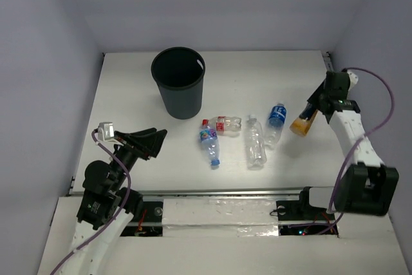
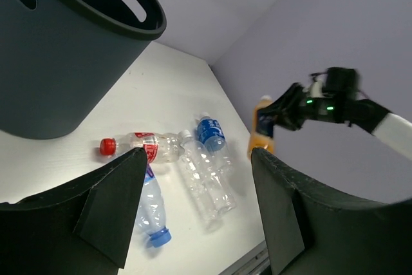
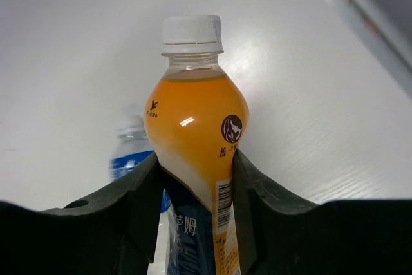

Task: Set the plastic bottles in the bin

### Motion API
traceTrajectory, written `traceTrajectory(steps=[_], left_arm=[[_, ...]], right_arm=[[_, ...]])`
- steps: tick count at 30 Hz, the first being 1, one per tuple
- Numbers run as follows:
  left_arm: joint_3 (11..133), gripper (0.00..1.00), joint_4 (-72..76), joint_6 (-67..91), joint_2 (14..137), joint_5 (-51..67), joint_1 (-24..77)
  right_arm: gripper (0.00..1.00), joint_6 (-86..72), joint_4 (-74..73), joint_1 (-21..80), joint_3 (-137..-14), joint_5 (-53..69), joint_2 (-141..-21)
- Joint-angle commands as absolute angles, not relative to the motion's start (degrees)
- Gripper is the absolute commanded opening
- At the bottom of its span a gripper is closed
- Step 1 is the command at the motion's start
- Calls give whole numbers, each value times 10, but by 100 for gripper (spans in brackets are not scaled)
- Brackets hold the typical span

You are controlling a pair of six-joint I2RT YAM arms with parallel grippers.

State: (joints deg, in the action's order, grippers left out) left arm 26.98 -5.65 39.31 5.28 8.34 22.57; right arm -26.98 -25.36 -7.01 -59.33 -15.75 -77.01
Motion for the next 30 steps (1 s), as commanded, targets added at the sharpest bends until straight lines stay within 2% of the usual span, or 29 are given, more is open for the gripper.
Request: traceTrajectory(steps=[1, 4, 5, 9, 17, 20, 21, 25, 28, 30], left_arm=[[270, 62, -34, 390, 70, 90, 230], [275, 57, -37, 385, 90, 90, 230], [276, 56, -36, 383, 97, 91, 230], [275, 49, -26, 379, 135, 105, 230], [232, 40, 70, 399, 215, 138, 235], [230, 34, 90, 379, 299, 120, 292], [240, 33, 85, 369, 335, 50, 360], [270, 38, 54, 378, 389, -142, 481], [264, 50, 64, 402, 415, -155, 495], [252, 62, 80, 421, 438, -154, 508]], right_arm=[[38, -268, -255, -49, -642, -160, -674], [39, -281, -261, 30, -691, -149, -648], [39, -284, -260, 86, -708, -154, -649], [40, -282, -219, 212, -790, -157, -674], [40, -213, -65, 351, -968, -107, -843], [41, -193, -27, 371, -1046, -91, -900], [41, -189, -19, 378, -1080, -85, -932], [41, -189, 27, 383, -1143, -36, -1003], [41, -186, 47, 388, -1193, -33, -1059], [42, -178, 44, 388, -1237, -33, -1109]])
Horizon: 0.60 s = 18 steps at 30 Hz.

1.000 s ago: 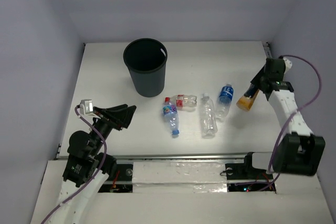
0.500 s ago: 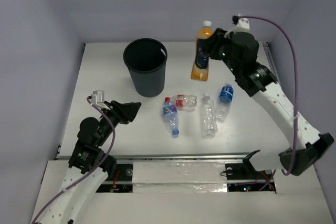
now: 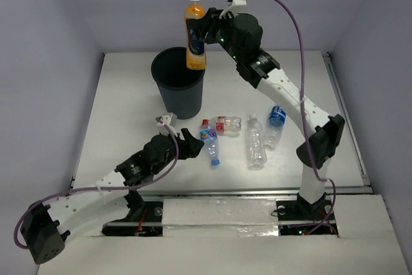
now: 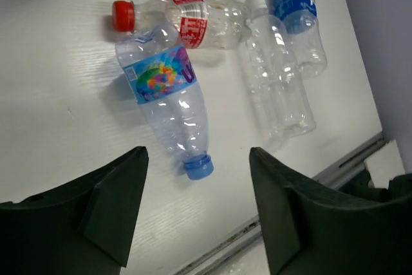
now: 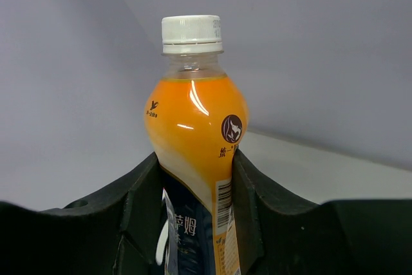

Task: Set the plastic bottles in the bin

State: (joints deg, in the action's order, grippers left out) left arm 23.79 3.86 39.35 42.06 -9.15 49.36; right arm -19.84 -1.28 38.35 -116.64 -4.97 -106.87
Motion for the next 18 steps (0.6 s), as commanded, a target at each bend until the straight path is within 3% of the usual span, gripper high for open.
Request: traceTrajectory(steps=[1, 5, 8, 12, 15, 18], left_arm=[[251, 64, 83, 421, 446, -159, 508], [240, 75, 103, 441, 477, -174, 520], [243, 77, 120, 447, 508, -178, 526], [243, 78, 139, 452, 546, -192, 526], [251, 79, 159, 450, 576, -198, 526], [266, 79, 162, 449, 605, -203, 526]], right_arm=[[42, -174, 44, 395, -1237, -35, -1125], [42, -146, 41, 405, -1280, -55, -1184], [46, -142, 34, 410, -1296, -54, -1210], [60, -126, 49, 417, -1267, -53, -1206], [79, -108, 64, 429, -1229, -53, -1190], [84, -105, 74, 429, -1209, -50, -1172]])
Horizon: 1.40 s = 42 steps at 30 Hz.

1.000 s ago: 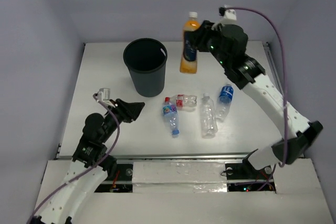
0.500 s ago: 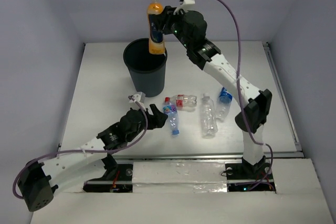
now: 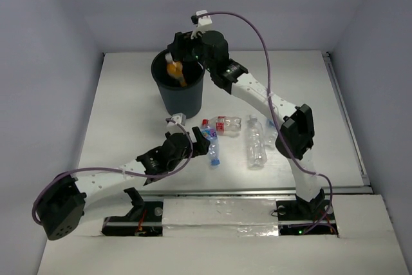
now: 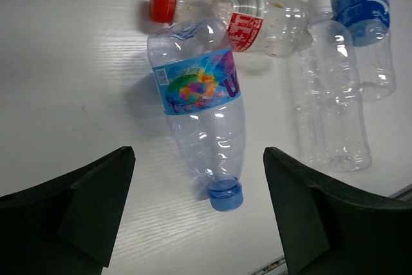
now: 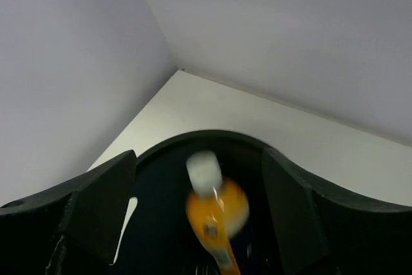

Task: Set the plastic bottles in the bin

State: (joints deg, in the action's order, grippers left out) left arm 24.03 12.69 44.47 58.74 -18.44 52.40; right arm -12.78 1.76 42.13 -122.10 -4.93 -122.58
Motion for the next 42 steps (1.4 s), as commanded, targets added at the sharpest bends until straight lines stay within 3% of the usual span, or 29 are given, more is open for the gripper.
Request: traceTrajectory(steps=[1, 15, 20, 25, 32, 42], left_arm=[[273, 80, 164, 449, 623, -207, 526], [316, 80, 235, 435, 747, -220, 502], [332, 79, 250, 421, 794, -196, 474], [345, 76, 259, 411, 829, -193, 461], [342, 53, 258, 408, 846, -173, 448], [318, 35, 156, 411, 721, -199, 448]], right_arm=[[85, -107, 78, 429, -1198, -48, -1153], [83, -194, 213, 429, -775, -5, -833], [83, -237, 257, 429, -622, 26, -767], [83, -254, 269, 440, -546, 40, -730], [83, -249, 240, 446, -490, 46, -680], [83, -245, 209, 446, -473, 17, -634]])
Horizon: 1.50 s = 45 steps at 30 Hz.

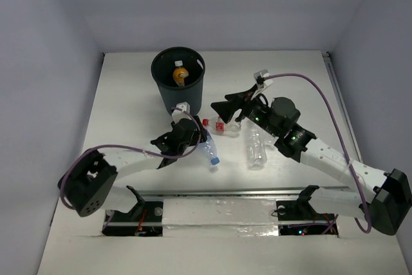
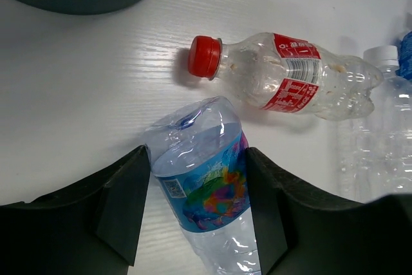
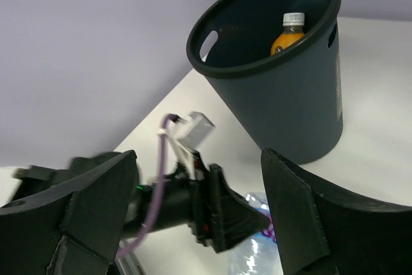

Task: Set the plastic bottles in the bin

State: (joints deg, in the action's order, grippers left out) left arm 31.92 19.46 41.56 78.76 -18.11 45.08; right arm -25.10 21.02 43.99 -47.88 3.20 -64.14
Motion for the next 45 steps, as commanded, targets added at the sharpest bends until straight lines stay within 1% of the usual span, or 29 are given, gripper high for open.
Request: traceTrajectory(steps=[1, 6, 7, 9, 10, 11, 12, 15, 16, 18, 19, 21, 22, 24, 25, 26, 29, 30, 32, 34, 36, 39, 41, 42, 44, 45], left_arm=[[321, 35, 142, 410, 702, -202, 448], [361, 33, 45, 389, 572, -215, 448], [389, 32, 34, 380, 538, -229, 448], [434, 32, 4, 350, 521, -254, 453], [483, 32, 1, 336, 515, -275, 454], [507, 32, 1, 320, 515, -288, 454], [550, 32, 9, 291, 521, -317, 454], [611, 32, 45, 243, 543, -353, 454], [647, 32, 58, 225, 566, -392, 454], [689, 33, 76, 177, 597, -423, 447], [726, 33, 88, 155, 633, -464, 447], [767, 34, 102, 96, 675, -498, 419], [806, 34, 106, 79, 716, -516, 407], [845, 35, 95, 44, 757, -517, 363], [887, 35, 84, 36, 794, -514, 353], [902, 35, 80, 21, 809, -527, 346], [897, 35, 130, -71, 842, -573, 346], [889, 35, 175, -91, 846, -581, 346], [856, 35, 212, -136, 856, -600, 346], [819, 36, 280, -179, 868, -614, 346], [796, 37, 328, -194, 875, -613, 346], [770, 40, 354, -197, 884, -615, 352], [752, 45, 376, -214, 886, -617, 358], [748, 53, 395, -220, 887, -618, 365], [743, 62, 401, -222, 887, -622, 372], [744, 71, 393, -214, 887, -622, 378]], right_arm=[[83, -243, 207, 446, -472, 12, -628], [83, -248, 193, 446, -463, -66, -596], [83, -253, 189, 446, -461, -82, -592], [82, -258, 188, 446, -456, -115, -585], [81, -262, 188, 446, -454, -124, -582], [80, -270, 191, 446, -452, -133, -580], [79, -272, 194, 446, -444, -138, -575], [79, -278, 198, 446, -439, -156, -569], [79, -278, 196, 446, -437, -162, -569], [79, -280, 189, 446, -438, -171, -569], [79, -280, 190, 446, -436, -174, -569], [79, -284, 186, 446, -434, -183, -567], [79, -285, 186, 446, -433, -185, -563], [79, -286, 186, 446, -433, -188, -563], [79, -286, 185, 446, -433, -190, -562], [79, -286, 183, 446, -433, -192, -559], [79, -285, 180, 446, -433, -200, -555], [79, -284, 179, 446, -433, -201, -556], [79, -284, 178, 446, -435, -202, -558], [79, -284, 175, 446, -437, -205, -560], [79, -283, 174, 446, -436, -212, -558], [79, -281, 171, 446, -436, -225, -559], [79, -281, 167, 446, -437, -231, -562], [79, -281, 167, 446, -438, -234, -565], [79, -281, 167, 446, -439, -233, -574], [79, -281, 163, 446, -444, -234, -577]])
